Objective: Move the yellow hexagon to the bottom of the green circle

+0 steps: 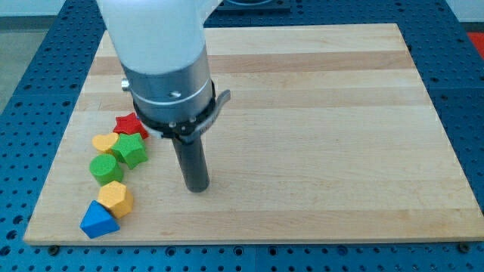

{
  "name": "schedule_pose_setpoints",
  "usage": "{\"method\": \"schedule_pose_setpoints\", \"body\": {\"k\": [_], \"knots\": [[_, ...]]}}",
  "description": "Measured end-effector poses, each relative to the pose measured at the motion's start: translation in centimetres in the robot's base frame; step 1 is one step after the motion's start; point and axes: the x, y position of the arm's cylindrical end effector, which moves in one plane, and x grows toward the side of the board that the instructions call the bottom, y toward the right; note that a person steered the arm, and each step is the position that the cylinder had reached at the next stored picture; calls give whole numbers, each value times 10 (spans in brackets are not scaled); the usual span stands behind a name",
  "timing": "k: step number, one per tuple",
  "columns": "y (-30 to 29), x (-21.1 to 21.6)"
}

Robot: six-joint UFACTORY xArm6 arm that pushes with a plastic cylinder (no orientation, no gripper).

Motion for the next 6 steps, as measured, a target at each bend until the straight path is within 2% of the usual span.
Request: {"method": "schedule_pose_setpoints", "body": {"k": [1, 2, 4, 6], "knots": [[0, 33], [-14, 36], [-68, 34], [-93, 21]]}}
